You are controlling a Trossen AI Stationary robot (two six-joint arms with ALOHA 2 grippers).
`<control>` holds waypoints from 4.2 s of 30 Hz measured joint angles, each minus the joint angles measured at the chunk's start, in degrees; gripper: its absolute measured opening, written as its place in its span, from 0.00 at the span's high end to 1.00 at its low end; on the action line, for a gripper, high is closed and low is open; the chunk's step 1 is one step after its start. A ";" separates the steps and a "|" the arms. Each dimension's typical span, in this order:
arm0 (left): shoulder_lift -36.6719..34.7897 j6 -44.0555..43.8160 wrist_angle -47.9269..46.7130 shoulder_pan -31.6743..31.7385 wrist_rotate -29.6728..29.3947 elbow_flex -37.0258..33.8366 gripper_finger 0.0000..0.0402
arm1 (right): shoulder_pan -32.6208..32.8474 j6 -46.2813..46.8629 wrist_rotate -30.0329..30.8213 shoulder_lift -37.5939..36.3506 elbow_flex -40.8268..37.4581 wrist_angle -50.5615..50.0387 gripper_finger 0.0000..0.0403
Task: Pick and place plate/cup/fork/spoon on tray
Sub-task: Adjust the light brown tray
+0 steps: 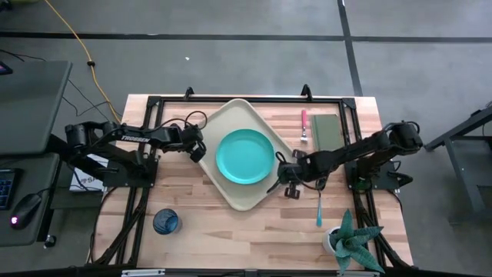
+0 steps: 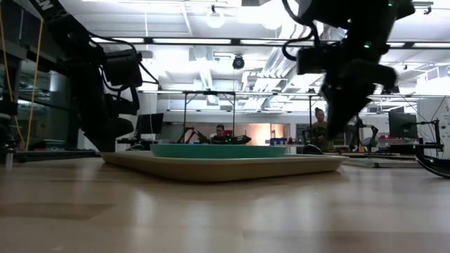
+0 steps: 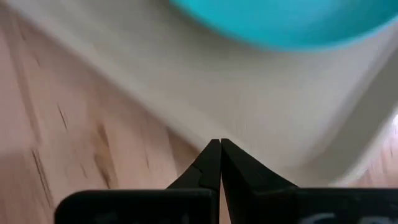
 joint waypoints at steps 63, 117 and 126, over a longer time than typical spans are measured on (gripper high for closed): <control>-1.07 -9.17 -11.28 -18.64 -1.31 8.05 1.00 | -15.86 -2.36 -6.59 -8.73 -0.19 0.45 1.00; -17.78 18.67 3.51 6.05 15.27 19.30 1.00 | -30.10 -7.62 9.16 11.61 -0.26 18.36 1.00; -22.84 18.65 0.04 6.05 14.68 19.30 1.00 | -31.52 -10.74 15.90 7.80 -0.22 22.78 1.00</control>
